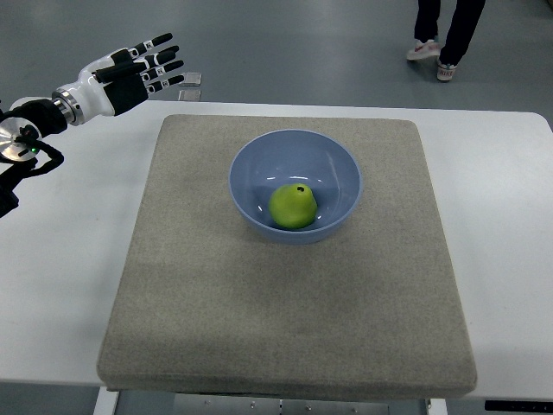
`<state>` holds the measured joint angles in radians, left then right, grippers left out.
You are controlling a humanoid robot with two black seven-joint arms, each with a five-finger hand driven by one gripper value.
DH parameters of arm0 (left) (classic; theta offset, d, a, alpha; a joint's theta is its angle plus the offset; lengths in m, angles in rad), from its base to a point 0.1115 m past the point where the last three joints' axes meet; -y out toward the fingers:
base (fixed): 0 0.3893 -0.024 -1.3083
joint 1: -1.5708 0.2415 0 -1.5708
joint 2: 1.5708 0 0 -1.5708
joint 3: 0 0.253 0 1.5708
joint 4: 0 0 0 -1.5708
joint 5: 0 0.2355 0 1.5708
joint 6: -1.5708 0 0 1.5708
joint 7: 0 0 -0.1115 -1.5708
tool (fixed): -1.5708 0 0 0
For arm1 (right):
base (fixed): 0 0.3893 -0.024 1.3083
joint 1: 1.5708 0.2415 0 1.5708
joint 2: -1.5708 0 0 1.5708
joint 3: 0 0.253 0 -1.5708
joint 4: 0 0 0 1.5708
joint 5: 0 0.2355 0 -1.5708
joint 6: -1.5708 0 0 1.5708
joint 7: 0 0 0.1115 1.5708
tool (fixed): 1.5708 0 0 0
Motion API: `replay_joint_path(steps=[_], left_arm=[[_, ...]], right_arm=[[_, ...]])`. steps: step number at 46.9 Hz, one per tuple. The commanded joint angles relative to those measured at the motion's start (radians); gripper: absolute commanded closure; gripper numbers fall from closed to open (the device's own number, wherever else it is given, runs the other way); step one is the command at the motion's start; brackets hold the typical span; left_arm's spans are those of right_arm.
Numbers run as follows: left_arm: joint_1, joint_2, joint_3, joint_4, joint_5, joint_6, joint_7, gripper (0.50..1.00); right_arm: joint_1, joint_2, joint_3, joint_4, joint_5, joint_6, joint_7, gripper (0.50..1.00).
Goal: Place pear in bowl with left hand
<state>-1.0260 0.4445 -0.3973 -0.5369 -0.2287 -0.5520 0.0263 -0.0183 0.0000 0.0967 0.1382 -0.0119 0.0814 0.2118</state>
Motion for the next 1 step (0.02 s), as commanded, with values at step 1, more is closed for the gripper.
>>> replay_joint_path(steps=[1], left_arm=[[0.009,-0.007,-0.009,0.000,0.000,0.000,0.003,0.504]], right_arm=[[0.000,0.000,0.000,0.000,0.003,0.000,0.000,0.574]])
